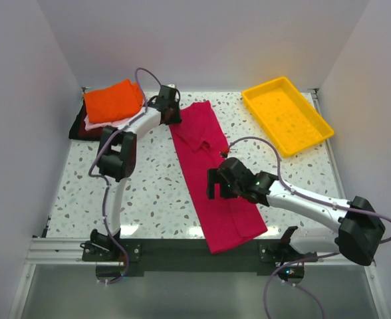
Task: Fold and stack the t-shirts
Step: Fold the tshirt
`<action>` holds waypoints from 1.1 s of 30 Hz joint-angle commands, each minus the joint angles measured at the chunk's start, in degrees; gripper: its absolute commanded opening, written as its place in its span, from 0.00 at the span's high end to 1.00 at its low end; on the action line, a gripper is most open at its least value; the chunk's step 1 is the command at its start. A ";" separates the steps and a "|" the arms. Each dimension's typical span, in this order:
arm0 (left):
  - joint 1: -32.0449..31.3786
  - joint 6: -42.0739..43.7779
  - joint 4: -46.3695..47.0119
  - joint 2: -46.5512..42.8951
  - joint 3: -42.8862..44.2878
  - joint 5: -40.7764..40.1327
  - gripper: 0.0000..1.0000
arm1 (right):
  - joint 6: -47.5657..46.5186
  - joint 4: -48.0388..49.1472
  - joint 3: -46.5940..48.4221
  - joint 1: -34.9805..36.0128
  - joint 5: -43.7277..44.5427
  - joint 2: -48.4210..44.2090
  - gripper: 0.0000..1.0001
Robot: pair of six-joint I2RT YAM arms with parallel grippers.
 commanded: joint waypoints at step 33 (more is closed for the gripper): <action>-13.19 -11.08 13.14 -20.50 -38.53 0.17 0.70 | 2.80 18.24 -19.17 -2.68 -7.44 4.17 0.04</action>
